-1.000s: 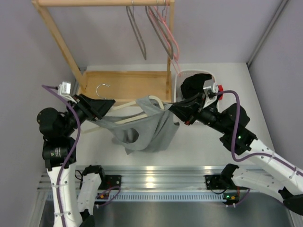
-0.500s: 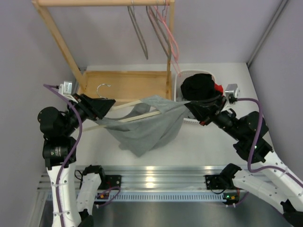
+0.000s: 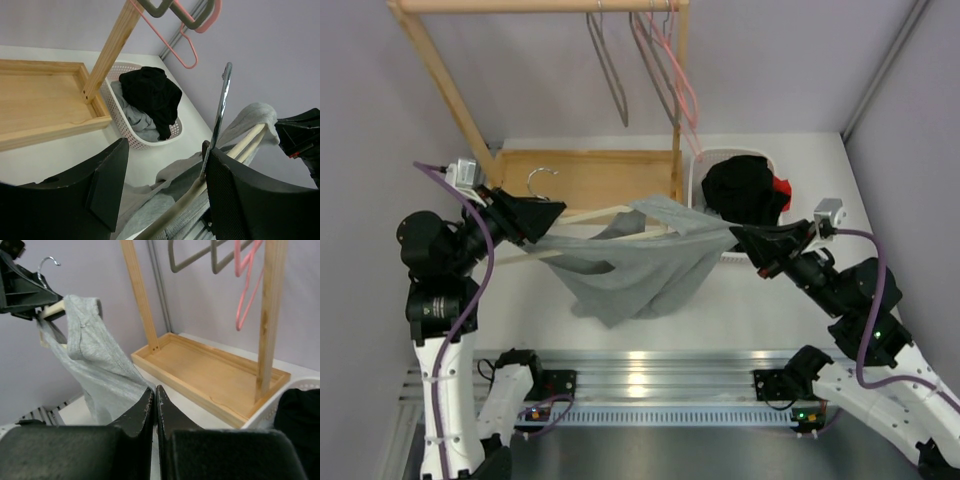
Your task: Remove the tank top from the hanger
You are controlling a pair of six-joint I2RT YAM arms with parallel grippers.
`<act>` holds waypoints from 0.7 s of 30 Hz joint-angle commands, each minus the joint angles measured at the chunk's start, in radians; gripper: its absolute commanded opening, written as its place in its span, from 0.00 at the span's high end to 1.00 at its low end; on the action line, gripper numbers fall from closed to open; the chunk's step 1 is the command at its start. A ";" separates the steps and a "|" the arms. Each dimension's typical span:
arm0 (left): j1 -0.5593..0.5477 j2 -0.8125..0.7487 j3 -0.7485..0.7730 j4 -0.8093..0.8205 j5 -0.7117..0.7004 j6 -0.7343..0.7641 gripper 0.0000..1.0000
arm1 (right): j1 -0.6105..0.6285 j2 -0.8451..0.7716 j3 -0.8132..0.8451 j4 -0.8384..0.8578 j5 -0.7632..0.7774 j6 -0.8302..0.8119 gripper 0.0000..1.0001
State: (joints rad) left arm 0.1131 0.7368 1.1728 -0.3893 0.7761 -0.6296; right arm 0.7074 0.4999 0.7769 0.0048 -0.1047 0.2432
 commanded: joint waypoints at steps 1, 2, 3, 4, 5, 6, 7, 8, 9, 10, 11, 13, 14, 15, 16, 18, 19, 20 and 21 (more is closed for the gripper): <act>-0.003 0.003 0.050 0.047 0.012 0.057 1.00 | -0.029 -0.049 0.058 -0.080 0.198 -0.074 1.00; -0.006 -0.002 0.053 0.047 -0.001 0.056 1.00 | -0.031 -0.060 0.048 -0.083 0.210 -0.076 1.00; -0.006 -0.001 0.054 0.047 -0.011 0.053 1.00 | -0.031 -0.072 0.041 -0.088 0.215 -0.076 1.00; -0.006 0.003 0.057 0.047 -0.017 0.053 1.00 | -0.031 -0.086 0.036 -0.091 0.220 -0.073 1.00; -0.006 0.013 0.070 0.047 -0.020 0.053 1.00 | -0.029 -0.090 0.027 -0.095 0.232 -0.068 1.00; -0.007 0.021 0.077 0.047 -0.015 0.053 1.00 | -0.031 -0.096 0.024 -0.113 0.246 -0.071 1.00; -0.007 0.029 0.086 0.047 -0.006 0.060 1.00 | -0.031 -0.106 0.025 -0.126 0.266 -0.073 1.00; -0.010 0.044 0.108 0.047 0.005 0.064 1.00 | -0.031 -0.112 0.025 -0.135 0.298 -0.082 1.00; -0.026 0.052 0.116 0.047 0.034 0.073 1.00 | -0.031 -0.121 0.027 -0.137 0.307 -0.087 1.00; -0.035 0.058 0.126 0.047 0.057 0.105 1.00 | -0.031 -0.133 0.030 -0.146 0.313 -0.088 1.00; -0.070 0.065 0.140 0.047 0.078 0.123 1.00 | -0.029 -0.138 0.036 -0.149 0.329 -0.091 1.00; -0.107 0.070 0.149 0.047 0.145 0.174 1.00 | -0.029 -0.135 0.045 -0.154 0.341 -0.094 1.00; -0.140 0.070 0.151 0.047 0.155 0.176 1.00 | -0.031 -0.130 0.050 -0.154 0.326 -0.093 1.00; -0.150 0.069 0.152 0.047 0.157 0.173 1.00 | -0.031 -0.121 0.054 -0.154 0.300 -0.088 1.00; -0.150 0.069 0.153 0.047 0.146 0.154 1.00 | -0.029 -0.094 0.062 -0.151 0.260 -0.081 1.00; -0.150 0.072 0.154 0.047 0.146 0.139 1.00 | -0.029 -0.046 0.074 -0.129 0.044 -0.050 0.90; -0.150 0.076 0.154 0.047 0.144 0.137 1.00 | -0.029 -0.003 0.078 -0.105 -0.031 -0.038 0.81; -0.150 0.076 0.153 0.046 0.138 0.137 1.00 | -0.031 0.018 0.076 -0.036 -0.153 -0.001 0.69; -0.150 0.076 0.151 0.046 0.131 0.136 1.00 | -0.031 0.050 0.073 -0.005 -0.199 0.020 0.65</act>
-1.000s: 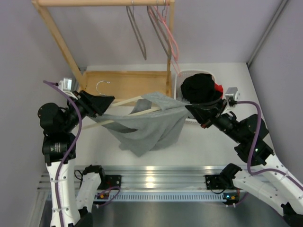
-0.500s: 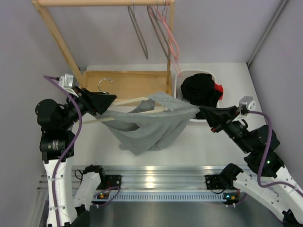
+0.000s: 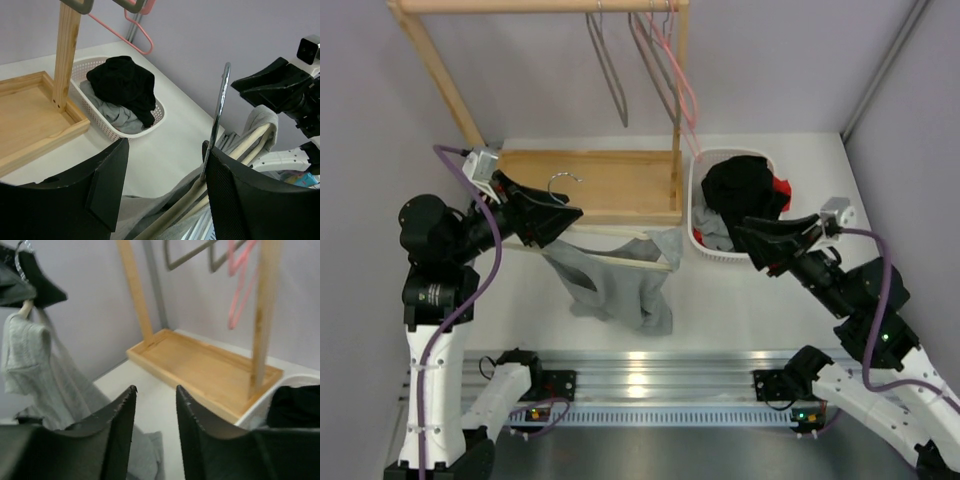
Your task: Remove the tank top from the hanger
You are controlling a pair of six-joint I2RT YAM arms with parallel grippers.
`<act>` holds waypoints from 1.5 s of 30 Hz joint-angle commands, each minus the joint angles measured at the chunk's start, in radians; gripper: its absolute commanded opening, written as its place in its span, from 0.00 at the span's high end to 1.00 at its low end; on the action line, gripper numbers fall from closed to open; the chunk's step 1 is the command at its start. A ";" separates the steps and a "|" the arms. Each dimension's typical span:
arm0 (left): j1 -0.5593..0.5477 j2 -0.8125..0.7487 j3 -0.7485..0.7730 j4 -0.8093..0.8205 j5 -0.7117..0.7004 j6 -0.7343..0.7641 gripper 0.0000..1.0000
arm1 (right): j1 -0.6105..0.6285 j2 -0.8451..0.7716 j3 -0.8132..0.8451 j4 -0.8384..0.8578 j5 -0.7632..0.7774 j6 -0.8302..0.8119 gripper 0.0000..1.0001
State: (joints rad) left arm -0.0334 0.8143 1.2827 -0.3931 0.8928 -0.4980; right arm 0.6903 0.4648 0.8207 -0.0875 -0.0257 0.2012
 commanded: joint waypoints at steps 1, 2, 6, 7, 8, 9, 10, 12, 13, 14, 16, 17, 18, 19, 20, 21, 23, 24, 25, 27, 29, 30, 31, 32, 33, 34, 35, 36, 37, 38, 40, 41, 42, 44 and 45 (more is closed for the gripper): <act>-0.003 -0.003 0.038 0.051 -0.014 0.003 1.00 | -0.014 0.103 0.037 0.132 -0.311 0.078 0.61; -0.003 -0.006 0.033 0.051 -0.032 0.001 1.00 | -0.012 0.118 0.047 0.161 -0.374 0.098 0.53; -0.003 -0.015 0.017 0.051 -0.089 -0.002 1.00 | -0.005 0.178 0.100 0.176 -0.442 0.102 0.35; -0.003 -0.015 0.012 0.051 -0.091 -0.001 1.00 | -0.005 0.187 0.110 0.183 -0.459 0.109 0.32; -0.003 -0.014 0.007 0.051 -0.081 -0.001 1.00 | -0.005 0.199 0.115 0.193 -0.505 0.131 0.30; -0.003 -0.007 0.007 0.051 -0.074 -0.007 1.00 | -0.005 0.225 0.118 0.231 -0.540 0.148 0.30; -0.003 0.002 0.007 0.051 -0.063 -0.010 1.00 | -0.005 0.239 0.115 0.264 -0.622 0.194 0.29; -0.003 0.008 0.013 0.053 -0.045 -0.017 1.00 | -0.005 0.271 0.098 0.346 -0.692 0.242 0.28; -0.003 0.008 0.017 0.050 -0.040 -0.019 1.00 | -0.005 0.279 0.078 0.412 -0.709 0.260 0.27; -0.003 0.008 0.020 0.051 -0.038 -0.019 1.00 | -0.005 0.284 0.071 0.437 -0.720 0.279 0.26; -0.003 0.003 0.021 0.051 -0.035 -0.016 1.00 | -0.003 0.304 0.064 0.463 -0.715 0.285 0.25; -0.003 0.000 0.021 0.053 -0.035 -0.013 1.00 | -0.005 0.313 0.067 0.466 -0.717 0.288 0.25; -0.003 -0.001 0.018 0.050 -0.040 -0.010 1.00 | -0.003 0.331 0.083 0.471 -0.721 0.291 0.24; -0.003 -0.003 0.014 0.051 -0.045 -0.008 1.00 | 0.000 0.339 0.092 0.473 -0.724 0.293 0.24; -0.003 -0.004 0.009 0.051 -0.048 -0.007 1.00 | 0.008 0.344 0.100 0.470 -0.721 0.291 0.24; -0.003 -0.004 0.000 0.051 -0.048 -0.005 1.00 | 0.012 0.353 0.115 0.463 -0.718 0.288 0.24; -0.003 -0.003 -0.006 0.051 -0.035 -0.008 1.00 | 0.017 0.373 0.127 0.459 -0.714 0.287 0.24; -0.003 0.002 -0.008 0.051 -0.028 -0.010 1.00 | 0.017 0.380 0.138 0.463 -0.718 0.290 0.24; -0.003 0.003 -0.009 0.051 -0.016 -0.011 1.00 | 0.017 0.388 0.140 0.474 -0.732 0.309 0.23; -0.003 0.005 -0.010 0.051 0.000 -0.011 1.00 | 0.017 0.403 0.143 0.517 -0.741 0.332 0.23; -0.003 0.003 -0.011 0.051 0.009 -0.010 1.00 | 0.017 0.406 0.144 0.529 -0.738 0.346 0.26; -0.003 0.000 -0.013 0.050 0.009 -0.007 1.00 | 0.017 0.406 0.149 0.532 -0.737 0.346 0.28; -0.003 0.000 -0.014 0.051 0.011 -0.005 1.00 | 0.017 0.405 0.150 0.531 -0.731 0.348 0.33; -0.003 -0.001 -0.019 0.051 0.015 -0.005 1.00 | 0.017 0.403 0.152 0.531 -0.729 0.348 0.38; -0.003 0.000 -0.020 0.051 0.021 -0.004 1.00 | 0.017 0.400 0.153 0.540 -0.727 0.352 0.44; -0.003 0.000 -0.022 0.051 0.024 -0.004 1.00 | 0.018 0.400 0.155 0.542 -0.720 0.362 0.56; -0.003 0.000 -0.029 0.051 0.023 0.001 1.00 | 0.017 0.400 0.158 0.537 -0.712 0.366 0.65; -0.003 -0.001 -0.031 0.051 0.023 0.003 1.00 | 0.017 0.402 0.164 0.531 -0.705 0.368 0.71; -0.003 -0.001 -0.036 0.051 0.020 0.003 1.00 | 0.018 0.402 0.167 0.526 -0.694 0.375 0.85; -0.003 -0.003 -0.039 0.051 0.017 0.004 1.00 | 0.017 0.403 0.167 0.522 -0.683 0.382 0.93; -0.003 -0.006 -0.051 0.051 0.003 0.007 1.00 | 0.018 0.408 0.173 0.506 -0.669 0.395 1.00; -0.003 -0.006 -0.055 0.051 0.000 0.007 1.00 | 0.017 0.416 0.173 0.514 -0.677 0.403 1.00; -0.003 -0.006 -0.062 0.051 0.000 0.007 1.00 | 0.017 0.420 0.169 0.526 -0.686 0.415 1.00; -0.003 -0.006 -0.066 0.051 0.001 0.009 1.00 | 0.018 0.423 0.164 0.548 -0.695 0.441 1.00; -0.003 -0.009 -0.068 0.051 0.001 0.009 1.00 | 0.017 0.420 0.158 0.549 -0.694 0.442 1.00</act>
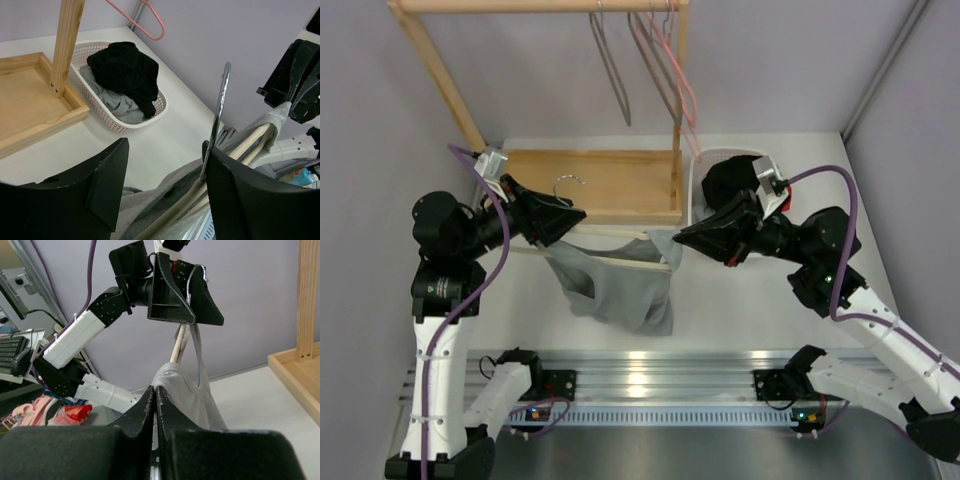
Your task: Remove the tank top from the hanger
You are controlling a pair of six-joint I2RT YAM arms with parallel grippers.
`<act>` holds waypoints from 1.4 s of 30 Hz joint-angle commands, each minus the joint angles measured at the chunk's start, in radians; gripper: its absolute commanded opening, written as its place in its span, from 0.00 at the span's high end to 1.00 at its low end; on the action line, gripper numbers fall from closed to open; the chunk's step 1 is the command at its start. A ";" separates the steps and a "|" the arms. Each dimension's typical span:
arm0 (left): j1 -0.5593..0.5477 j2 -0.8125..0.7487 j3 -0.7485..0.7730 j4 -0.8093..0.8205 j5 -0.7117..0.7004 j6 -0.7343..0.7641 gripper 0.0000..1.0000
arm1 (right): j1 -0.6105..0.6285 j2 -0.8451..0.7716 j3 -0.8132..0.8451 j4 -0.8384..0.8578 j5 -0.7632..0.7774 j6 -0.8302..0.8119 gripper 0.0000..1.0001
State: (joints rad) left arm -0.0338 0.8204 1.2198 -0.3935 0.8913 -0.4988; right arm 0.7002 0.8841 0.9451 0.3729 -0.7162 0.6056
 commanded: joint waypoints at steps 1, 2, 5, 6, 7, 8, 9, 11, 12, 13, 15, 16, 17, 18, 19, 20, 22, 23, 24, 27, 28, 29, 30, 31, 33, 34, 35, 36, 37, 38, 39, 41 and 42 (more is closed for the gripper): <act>-0.003 -0.015 -0.006 0.051 0.006 0.011 1.00 | 0.004 -0.002 0.035 0.080 0.027 0.028 1.00; -0.003 -0.017 -0.005 0.051 0.012 0.011 1.00 | 0.004 -0.016 0.040 0.016 0.056 0.013 1.00; -0.003 -0.026 0.001 0.051 0.041 0.011 1.00 | -0.004 -0.046 0.063 -0.131 0.199 -0.070 1.00; -0.003 -0.030 0.004 0.051 0.052 0.011 1.00 | -0.002 -0.054 0.076 -0.172 0.249 -0.108 1.00; -0.008 -0.033 0.009 0.051 0.063 0.011 1.00 | -0.005 -0.060 0.081 -0.202 0.343 -0.118 1.00; -0.014 -0.036 0.012 0.051 0.078 0.012 1.00 | -0.010 -0.079 0.077 -0.230 0.389 -0.121 1.00; -0.020 -0.040 0.015 0.051 0.083 0.016 1.00 | -0.014 -0.091 0.070 -0.251 0.423 -0.119 1.00; -0.028 -0.047 0.018 0.050 0.083 0.026 1.00 | -0.028 -0.129 0.052 -0.261 0.466 -0.121 1.00; -0.029 -0.049 0.018 0.051 0.081 0.028 1.00 | -0.036 -0.145 0.050 -0.281 0.497 -0.127 1.00; -0.029 -0.047 0.018 0.050 0.081 0.028 1.00 | -0.038 -0.158 0.049 -0.296 0.512 -0.139 1.00; -0.029 -0.043 0.021 0.051 0.080 0.025 1.00 | -0.042 -0.189 0.063 -0.363 0.538 -0.185 1.00; -0.029 -0.041 0.026 0.051 0.074 0.011 1.00 | -0.042 -0.191 0.070 -0.390 0.538 -0.202 1.00; -0.029 -0.030 0.039 0.051 0.055 0.003 1.00 | -0.042 -0.182 0.078 -0.422 0.528 -0.213 1.00; -0.029 -0.006 0.084 0.051 0.005 -0.039 1.00 | -0.042 -0.159 0.029 -0.439 0.439 -0.227 1.00; -0.029 -0.006 0.102 0.051 -0.011 -0.040 1.00 | -0.042 -0.158 0.029 -0.439 0.439 -0.224 1.00; -0.029 0.002 0.122 0.050 -0.024 -0.050 1.00 | -0.041 -0.157 0.006 -0.428 0.407 -0.218 1.00; -0.029 0.028 0.164 0.054 -0.052 -0.082 1.00 | -0.034 -0.174 -0.084 -0.343 0.390 -0.189 1.00; -0.029 0.043 0.202 0.076 -0.067 -0.116 1.00 | -0.025 -0.198 -0.160 -0.239 0.380 -0.175 1.00; -0.029 0.049 0.220 0.076 -0.075 -0.135 1.00 | -0.018 -0.212 -0.201 -0.177 0.377 -0.158 1.00; -0.029 0.069 0.270 0.155 -0.103 -0.245 1.00 | 0.016 -0.220 -0.325 -0.007 0.386 -0.093 1.00; -0.029 0.069 0.271 0.189 -0.113 -0.280 1.00 | 0.028 -0.214 -0.348 0.088 0.396 -0.081 1.00; -0.029 0.069 0.271 0.244 -0.132 -0.314 1.00 | 0.057 -0.203 -0.364 0.128 0.420 -0.081 1.00; -0.029 0.066 0.259 0.269 -0.175 -0.387 1.00 | 0.082 -0.174 -0.383 0.167 0.435 -0.082 1.00; -0.029 0.062 0.248 0.297 -0.196 -0.424 1.00 | 0.106 -0.159 -0.388 0.234 0.452 -0.104 1.00; -0.029 0.043 0.186 0.404 -0.244 -0.532 1.00 | 0.204 -0.096 -0.382 0.288 0.520 -0.138 1.00; -0.029 0.036 0.160 0.460 -0.256 -0.568 1.00 | 0.237 -0.073 -0.376 0.316 0.538 -0.179 1.00; -0.029 0.026 0.132 0.551 -0.268 -0.642 1.00 | 0.295 -0.045 -0.365 0.360 0.566 -0.194 0.99; -0.029 0.008 0.075 0.596 -0.297 -0.677 1.00 | 0.315 0.011 -0.341 0.377 0.570 -0.207 0.94; -0.029 -0.001 0.042 0.649 -0.310 -0.714 1.00 | 0.329 0.038 -0.327 0.398 0.554 -0.217 0.83; -0.029 -0.010 0.009 0.771 -0.319 -0.794 1.00 | 0.343 0.067 -0.318 0.456 0.537 -0.216 0.54; -0.029 -0.020 -0.018 0.809 -0.327 -0.828 1.00 | 0.347 0.119 -0.301 0.487 0.523 -0.216 0.40; -0.029 -0.027 -0.057 0.840 -0.356 -0.904 1.00 | 0.354 0.168 -0.281 0.544 0.491 -0.214 0.20; -0.029 -0.038 -0.066 0.858 -0.365 -0.923 1.00 | 0.354 0.220 -0.247 0.576 0.477 -0.221 0.18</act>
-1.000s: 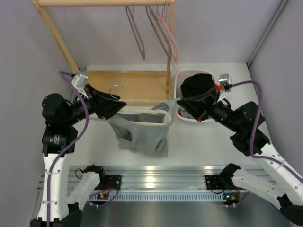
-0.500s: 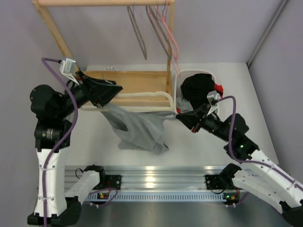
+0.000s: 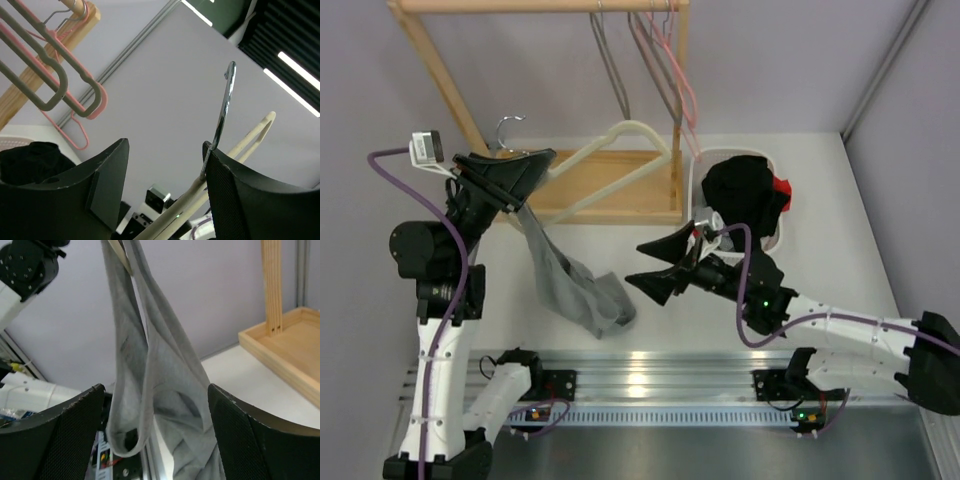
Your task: Remove the tank top from the hanger
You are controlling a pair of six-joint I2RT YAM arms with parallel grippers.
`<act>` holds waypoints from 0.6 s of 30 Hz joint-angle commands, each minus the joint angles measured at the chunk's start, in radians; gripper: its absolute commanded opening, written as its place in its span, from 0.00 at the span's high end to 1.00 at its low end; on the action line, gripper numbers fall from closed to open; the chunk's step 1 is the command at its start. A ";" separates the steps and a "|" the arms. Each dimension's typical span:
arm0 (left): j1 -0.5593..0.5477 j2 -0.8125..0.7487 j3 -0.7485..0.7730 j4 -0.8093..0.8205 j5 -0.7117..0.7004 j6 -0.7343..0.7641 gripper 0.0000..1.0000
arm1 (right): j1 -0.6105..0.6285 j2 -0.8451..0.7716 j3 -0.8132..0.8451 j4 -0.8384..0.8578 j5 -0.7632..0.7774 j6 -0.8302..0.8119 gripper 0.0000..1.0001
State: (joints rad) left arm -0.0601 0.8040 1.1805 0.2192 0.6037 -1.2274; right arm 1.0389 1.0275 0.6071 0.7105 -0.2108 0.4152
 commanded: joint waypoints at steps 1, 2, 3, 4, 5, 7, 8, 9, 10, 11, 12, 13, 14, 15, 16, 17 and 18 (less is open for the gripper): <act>-0.003 -0.029 -0.035 0.259 -0.087 -0.211 1.00 | 0.015 0.103 0.111 0.248 -0.044 -0.042 0.17; -0.003 -0.035 -0.053 0.273 -0.103 -0.243 1.00 | 0.021 0.130 0.127 0.259 -0.070 -0.050 0.16; -0.003 -0.054 -0.058 0.281 -0.113 -0.259 1.00 | 0.024 0.181 0.157 0.283 -0.076 -0.056 0.16; -0.003 -0.063 -0.062 0.285 -0.122 -0.277 1.00 | 0.026 0.204 0.170 0.300 -0.078 -0.059 0.15; -0.003 -0.072 -0.073 0.290 -0.143 -0.318 1.00 | 0.027 0.229 0.181 0.319 -0.082 -0.059 0.15; -0.003 -0.097 -0.085 0.315 -0.160 -0.362 1.00 | 0.032 0.299 0.218 0.366 -0.088 -0.056 0.14; -0.003 -0.103 -0.090 0.316 -0.176 -0.394 1.00 | 0.038 0.325 0.230 0.379 -0.091 -0.052 0.14; -0.003 -0.118 -0.093 0.319 -0.183 -0.406 1.00 | 0.042 0.365 0.258 0.392 -0.096 -0.047 0.14; -0.003 -0.123 -0.094 0.325 -0.189 -0.420 1.00 | 0.050 0.384 0.275 0.411 -0.101 -0.044 0.14; -0.003 -0.126 -0.099 0.347 -0.200 -0.454 1.00 | 0.065 0.403 0.289 0.415 -0.107 -0.046 0.13; -0.003 -0.127 -0.114 0.367 -0.202 -0.472 1.00 | 0.078 0.436 0.322 0.418 -0.107 -0.047 0.13; -0.006 -0.127 -0.128 0.396 -0.205 -0.498 1.00 | 0.088 0.451 0.339 0.420 -0.104 -0.056 0.13; -0.007 -0.123 -0.145 0.473 -0.211 -0.558 1.00 | 0.110 0.465 0.353 0.420 -0.098 -0.065 0.13; -0.009 -0.117 -0.181 0.512 -0.225 -0.592 1.00 | 0.121 0.491 0.380 0.422 -0.093 -0.079 0.12; -0.009 -0.112 -0.200 0.544 -0.232 -0.627 1.00 | 0.134 0.505 0.391 0.429 -0.084 -0.085 0.12; -0.009 -0.106 -0.217 0.575 -0.240 -0.680 1.00 | 0.138 0.516 0.401 0.435 -0.079 -0.093 0.12; -0.009 -0.100 -0.228 0.613 -0.245 -0.696 1.00 | 0.141 0.537 0.416 0.446 -0.075 -0.098 0.12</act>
State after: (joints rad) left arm -0.0654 0.6727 0.9997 0.6468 0.4171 -1.7557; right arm 1.1511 1.5352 0.9501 1.0157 -0.2817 0.3584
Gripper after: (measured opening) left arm 0.639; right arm 0.874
